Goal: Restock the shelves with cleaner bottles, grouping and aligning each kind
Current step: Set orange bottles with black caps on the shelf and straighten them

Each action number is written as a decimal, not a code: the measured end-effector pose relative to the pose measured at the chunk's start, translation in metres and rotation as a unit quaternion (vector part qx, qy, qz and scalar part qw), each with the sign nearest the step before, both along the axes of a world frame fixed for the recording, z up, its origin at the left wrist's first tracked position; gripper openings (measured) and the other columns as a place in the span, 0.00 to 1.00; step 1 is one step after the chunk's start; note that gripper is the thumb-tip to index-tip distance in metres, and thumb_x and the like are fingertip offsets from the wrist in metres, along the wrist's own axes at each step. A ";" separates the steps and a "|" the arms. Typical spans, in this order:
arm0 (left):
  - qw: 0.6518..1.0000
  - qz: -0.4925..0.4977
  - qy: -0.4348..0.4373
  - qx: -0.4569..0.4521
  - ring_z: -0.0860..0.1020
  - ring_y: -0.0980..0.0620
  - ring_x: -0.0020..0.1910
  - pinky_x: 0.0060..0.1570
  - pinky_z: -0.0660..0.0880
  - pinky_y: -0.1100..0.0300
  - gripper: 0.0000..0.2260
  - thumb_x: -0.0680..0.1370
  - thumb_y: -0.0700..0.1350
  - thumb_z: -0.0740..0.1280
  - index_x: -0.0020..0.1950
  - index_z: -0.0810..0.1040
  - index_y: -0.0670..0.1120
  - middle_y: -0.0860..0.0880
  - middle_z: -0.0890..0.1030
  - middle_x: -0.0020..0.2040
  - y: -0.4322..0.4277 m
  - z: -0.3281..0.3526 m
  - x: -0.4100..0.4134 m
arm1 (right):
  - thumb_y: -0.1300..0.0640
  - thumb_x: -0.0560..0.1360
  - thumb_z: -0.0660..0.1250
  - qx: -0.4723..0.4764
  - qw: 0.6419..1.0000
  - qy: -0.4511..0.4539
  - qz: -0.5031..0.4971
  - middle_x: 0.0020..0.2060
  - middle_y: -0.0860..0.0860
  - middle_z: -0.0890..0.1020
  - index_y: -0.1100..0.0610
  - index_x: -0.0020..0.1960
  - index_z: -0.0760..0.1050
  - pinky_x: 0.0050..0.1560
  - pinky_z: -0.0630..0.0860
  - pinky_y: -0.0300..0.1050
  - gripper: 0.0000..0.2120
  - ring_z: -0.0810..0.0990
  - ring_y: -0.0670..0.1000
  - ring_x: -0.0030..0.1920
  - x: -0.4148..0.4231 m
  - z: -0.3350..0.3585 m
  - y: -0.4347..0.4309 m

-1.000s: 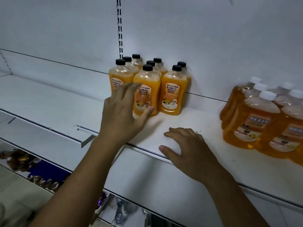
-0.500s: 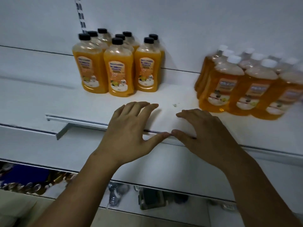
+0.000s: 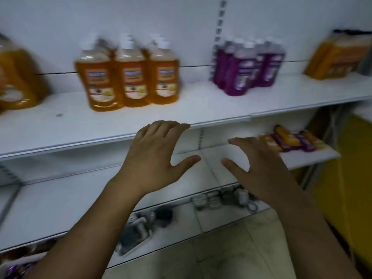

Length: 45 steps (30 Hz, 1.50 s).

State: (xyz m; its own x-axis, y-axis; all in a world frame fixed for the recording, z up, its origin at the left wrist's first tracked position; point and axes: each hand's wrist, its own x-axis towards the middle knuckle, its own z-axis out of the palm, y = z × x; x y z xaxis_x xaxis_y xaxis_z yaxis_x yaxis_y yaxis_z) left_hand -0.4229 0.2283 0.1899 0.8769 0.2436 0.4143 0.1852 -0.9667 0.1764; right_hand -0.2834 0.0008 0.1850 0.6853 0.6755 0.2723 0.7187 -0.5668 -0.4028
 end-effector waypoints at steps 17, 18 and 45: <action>0.985 -0.149 0.072 -0.052 0.67 0.53 0.75 0.72 0.65 0.48 0.31 0.79 0.72 0.58 0.79 0.63 0.61 0.56 0.71 0.76 -0.224 -0.070 0.251 | 0.33 0.80 0.63 -0.018 0.980 0.075 -0.182 0.69 0.44 0.74 0.43 0.75 0.67 0.68 0.72 0.59 0.28 0.71 0.50 0.68 0.160 -0.049 -0.246; 0.984 -0.155 0.074 -0.054 0.67 0.53 0.75 0.72 0.66 0.48 0.31 0.79 0.72 0.58 0.79 0.63 0.61 0.56 0.71 0.76 -0.228 -0.075 0.272 | 0.33 0.80 0.63 -0.023 0.979 0.078 -0.187 0.68 0.44 0.74 0.43 0.76 0.67 0.68 0.72 0.59 0.28 0.71 0.50 0.68 0.176 -0.052 -0.250; 0.931 0.089 0.210 -0.285 0.77 0.51 0.66 0.61 0.76 0.54 0.28 0.79 0.69 0.65 0.75 0.71 0.57 0.54 0.78 0.68 -0.286 -0.194 0.602 | 0.21 0.69 0.63 -0.001 0.965 0.261 -0.029 0.64 0.42 0.81 0.43 0.70 0.74 0.64 0.78 0.56 0.38 0.79 0.48 0.65 0.627 -0.182 -0.279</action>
State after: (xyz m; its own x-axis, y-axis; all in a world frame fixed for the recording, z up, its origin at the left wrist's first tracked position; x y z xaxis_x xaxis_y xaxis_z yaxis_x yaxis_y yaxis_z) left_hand 0.1794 -0.0577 -0.0038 0.8568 0.4766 -0.1969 0.5025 -0.6859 0.5263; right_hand 0.3435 -0.2783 0.0030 0.7658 0.6314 -0.1220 0.3840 -0.6012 -0.7008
